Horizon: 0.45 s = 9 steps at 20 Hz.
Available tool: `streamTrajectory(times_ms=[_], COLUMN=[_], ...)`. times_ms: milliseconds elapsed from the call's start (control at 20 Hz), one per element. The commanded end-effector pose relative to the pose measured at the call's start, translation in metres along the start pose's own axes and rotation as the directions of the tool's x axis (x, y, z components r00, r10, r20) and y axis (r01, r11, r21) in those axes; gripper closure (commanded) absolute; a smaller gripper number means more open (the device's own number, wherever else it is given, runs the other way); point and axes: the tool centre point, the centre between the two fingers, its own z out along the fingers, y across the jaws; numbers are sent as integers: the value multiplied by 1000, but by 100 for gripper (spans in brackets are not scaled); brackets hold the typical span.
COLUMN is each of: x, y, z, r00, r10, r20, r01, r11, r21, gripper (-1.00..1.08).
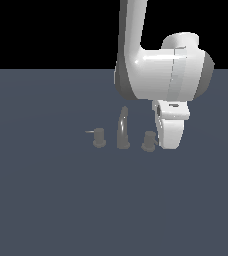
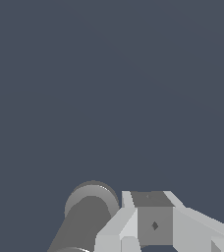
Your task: Turn on the faucet by rotating a designated handle.
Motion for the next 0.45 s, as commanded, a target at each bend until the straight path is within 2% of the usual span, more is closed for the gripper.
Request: streamTrajectory(times_ms=[0,350,400], x=[-8,-61,-61], y=[0,-1,-1], z=[0,4,4], r00=[1000,999,999], r10=[-4,-32,-32], r20=[2,12,12], r01=[4,33,33], r11=[1000,999,999], r21=[-2,-19,-19], gripper=[108,108,108])
